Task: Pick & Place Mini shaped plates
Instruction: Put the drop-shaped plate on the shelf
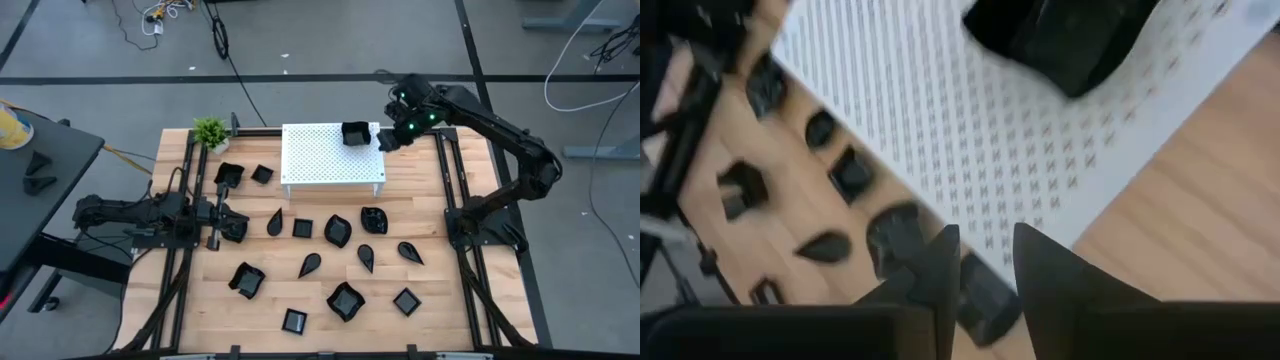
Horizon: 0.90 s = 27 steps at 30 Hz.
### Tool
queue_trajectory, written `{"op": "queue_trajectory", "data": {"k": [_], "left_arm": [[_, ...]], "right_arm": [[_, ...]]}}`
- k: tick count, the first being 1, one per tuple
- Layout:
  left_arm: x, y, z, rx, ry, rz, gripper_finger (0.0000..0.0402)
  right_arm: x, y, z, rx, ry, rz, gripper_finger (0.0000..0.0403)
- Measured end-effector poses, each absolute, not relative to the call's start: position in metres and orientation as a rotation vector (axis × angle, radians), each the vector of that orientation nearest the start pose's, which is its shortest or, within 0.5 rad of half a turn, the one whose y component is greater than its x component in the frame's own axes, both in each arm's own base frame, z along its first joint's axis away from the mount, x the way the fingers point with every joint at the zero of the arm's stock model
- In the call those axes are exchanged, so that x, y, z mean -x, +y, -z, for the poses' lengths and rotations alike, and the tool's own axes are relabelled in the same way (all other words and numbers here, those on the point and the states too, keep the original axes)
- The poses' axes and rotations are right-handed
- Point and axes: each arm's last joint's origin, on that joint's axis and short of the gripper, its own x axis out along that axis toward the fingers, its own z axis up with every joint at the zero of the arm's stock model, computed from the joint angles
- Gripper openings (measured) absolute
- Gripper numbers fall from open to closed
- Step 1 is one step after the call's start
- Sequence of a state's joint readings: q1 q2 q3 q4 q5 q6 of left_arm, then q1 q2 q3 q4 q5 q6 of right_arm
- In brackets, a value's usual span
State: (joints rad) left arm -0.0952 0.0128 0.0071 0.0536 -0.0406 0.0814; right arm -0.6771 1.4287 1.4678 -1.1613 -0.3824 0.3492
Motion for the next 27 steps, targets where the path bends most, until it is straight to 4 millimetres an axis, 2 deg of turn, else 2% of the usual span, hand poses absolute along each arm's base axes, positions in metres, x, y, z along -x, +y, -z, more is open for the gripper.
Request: {"op": "queue_trajectory", "data": {"k": [7,14,20,27], "left_arm": [[-0.098,-0.008,-0.17,-0.078,-0.05,0.052,0.0003],[-0.098,-0.008,-0.17,-0.078,-0.05,0.052,0.0003],[-0.098,-0.008,-0.17,-0.078,-0.05,0.052,0.0003],[-0.098,-0.008,-0.17,-0.078,-0.05,0.052,0.0003]], "right_arm": [[-0.204,-0.134,-0.314,-0.898,1.031,0.402,0.0101],[-0.189,-0.111,-0.292,-0.9,1.102,0.385,0.0101],[-0.178,-0.091,-0.285,-0.889,1.123,0.355,0.0101],[-0.167,-0.073,-0.286,-0.843,1.133,0.3,0.0101]]}}
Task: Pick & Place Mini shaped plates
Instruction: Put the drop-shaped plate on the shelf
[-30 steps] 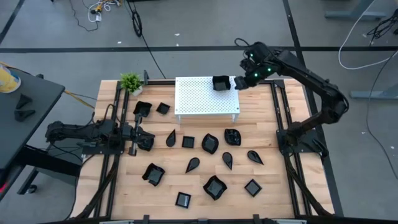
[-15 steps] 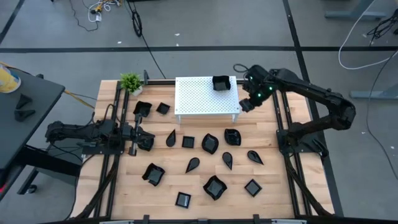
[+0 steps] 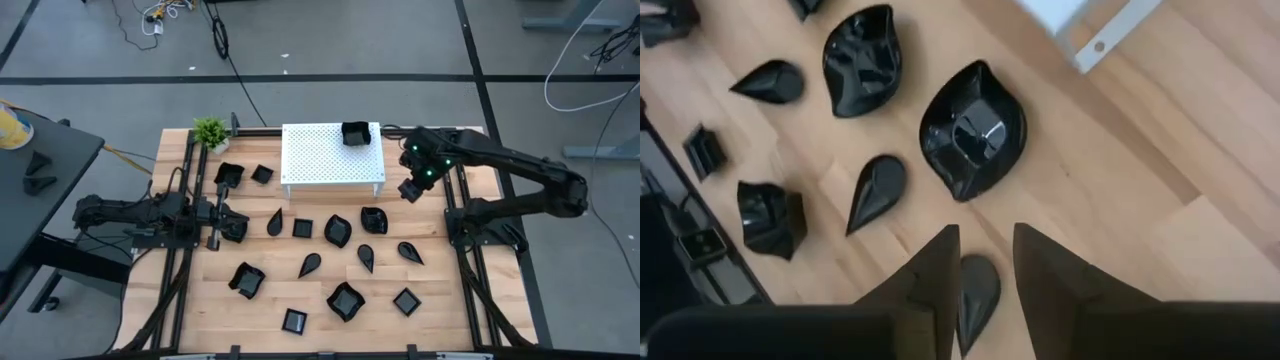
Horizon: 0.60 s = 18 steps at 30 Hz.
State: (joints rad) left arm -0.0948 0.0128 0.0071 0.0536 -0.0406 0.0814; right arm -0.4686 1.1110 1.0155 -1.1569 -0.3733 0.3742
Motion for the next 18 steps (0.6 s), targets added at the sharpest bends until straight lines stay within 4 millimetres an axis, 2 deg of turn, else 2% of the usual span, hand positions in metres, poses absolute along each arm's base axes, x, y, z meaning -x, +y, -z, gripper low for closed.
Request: {"op": "queue_trajectory", "data": {"k": [8,18], "left_arm": [[-0.098,-0.008,-0.17,-0.078,-0.05,0.052,0.0003],[-0.098,-0.008,-0.17,-0.078,-0.05,0.052,0.0003]], "right_arm": [[-0.159,-0.063,-0.283,-0.756,1.183,0.226,0.01],[-0.154,-0.051,-0.289,-0.718,1.163,0.184,0.01]]}}
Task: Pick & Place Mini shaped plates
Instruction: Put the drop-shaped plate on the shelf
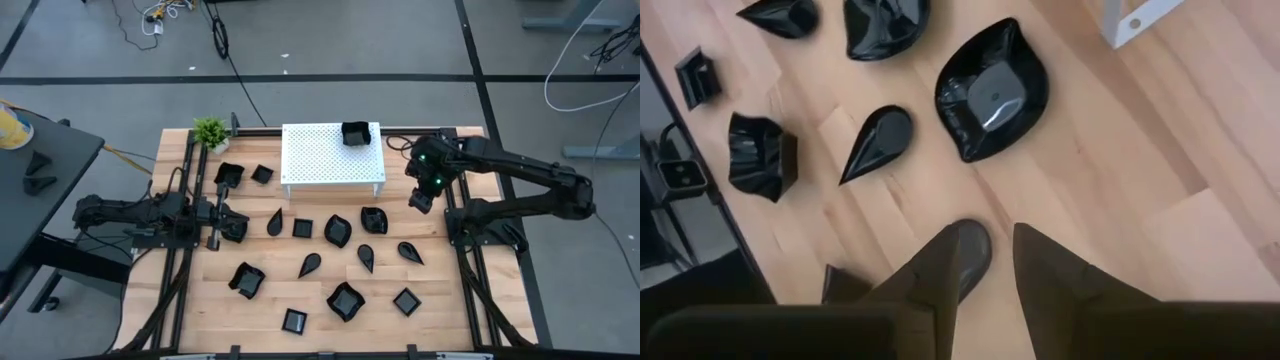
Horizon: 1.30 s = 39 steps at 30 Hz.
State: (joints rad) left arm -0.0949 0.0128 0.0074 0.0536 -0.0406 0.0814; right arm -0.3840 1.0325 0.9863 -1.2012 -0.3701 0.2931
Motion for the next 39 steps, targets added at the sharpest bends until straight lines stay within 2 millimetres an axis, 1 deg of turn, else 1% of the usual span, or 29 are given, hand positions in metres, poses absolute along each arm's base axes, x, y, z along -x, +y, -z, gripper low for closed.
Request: {"op": "queue_trajectory", "data": {"k": [6,10,19,21,24,32,39], "left_arm": [[-0.098,-0.008,-0.17,-0.078,-0.05,0.052,0.0003],[-0.098,-0.008,-0.17,-0.078,-0.05,0.052,0.0003],[-0.098,-0.008,-0.17,-0.078,-0.05,0.053,0.0003],[-0.098,-0.008,-0.17,-0.078,-0.05,0.052,0.0003],[-0.098,-0.008,-0.17,-0.078,-0.05,0.052,0.0003],[-0.098,-0.008,-0.17,-0.078,-0.05,0.052,0.0003],[-0.098,-0.008,-0.17,-0.078,-0.05,0.052,0.0003]], "right_arm": [[-0.158,-0.04,-0.289,-0.756,1.187,0.179,0.0101],[-0.159,-0.033,-0.288,-0.745,1.211,0.195,0.01],[-0.161,-0.018,-0.287,-0.612,1.243,0.161,0.01],[-0.162,-0.016,-0.282,-0.605,1.255,0.162,0.01],[-0.161,-0.011,-0.267,-0.625,1.299,0.174,0.01],[-0.15,0.0,-0.232,-0.624,1.444,0.19,0.01],[-0.146,0.006,-0.214,-0.598,1.49,0.175,0.01]]}}
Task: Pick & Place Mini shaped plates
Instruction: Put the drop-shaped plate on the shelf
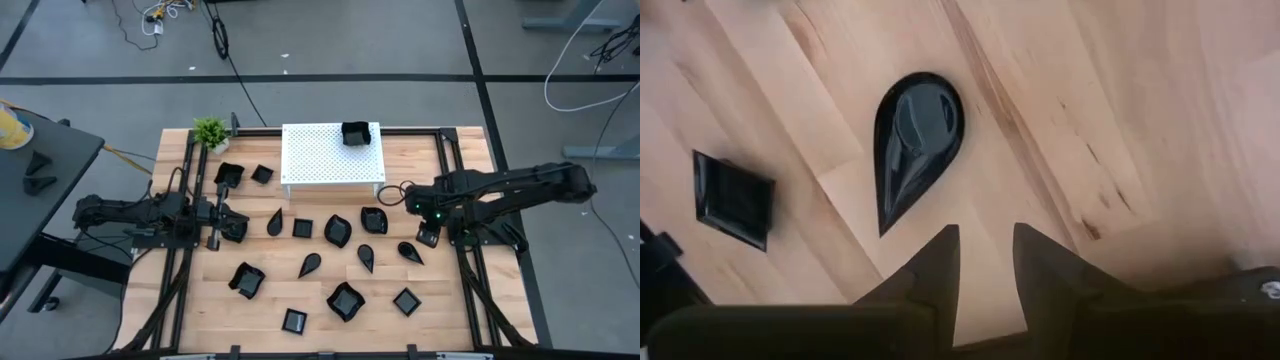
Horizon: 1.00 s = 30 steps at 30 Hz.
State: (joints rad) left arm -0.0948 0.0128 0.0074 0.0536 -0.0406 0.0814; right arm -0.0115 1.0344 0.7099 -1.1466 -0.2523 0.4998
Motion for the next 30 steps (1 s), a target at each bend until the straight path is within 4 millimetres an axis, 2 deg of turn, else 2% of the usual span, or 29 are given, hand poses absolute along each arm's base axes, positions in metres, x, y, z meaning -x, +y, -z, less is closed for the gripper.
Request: {"op": "queue_trajectory", "data": {"k": [14,23,30], "left_arm": [[-0.098,-0.008,-0.17,-0.078,-0.05,0.052,0.0003],[-0.098,-0.008,-0.17,-0.078,-0.05,0.052,0.0003],[-0.098,-0.008,-0.17,-0.078,-0.05,0.052,0.0003]], "right_arm": [[-0.153,0.017,-0.21,-0.621,1.422,0.155,0.01],[-0.157,0.015,-0.211,-0.6,1.374,0.206,0.01],[-0.16,0.016,-0.211,-0.585,1.342,0.18,0.01]]}}
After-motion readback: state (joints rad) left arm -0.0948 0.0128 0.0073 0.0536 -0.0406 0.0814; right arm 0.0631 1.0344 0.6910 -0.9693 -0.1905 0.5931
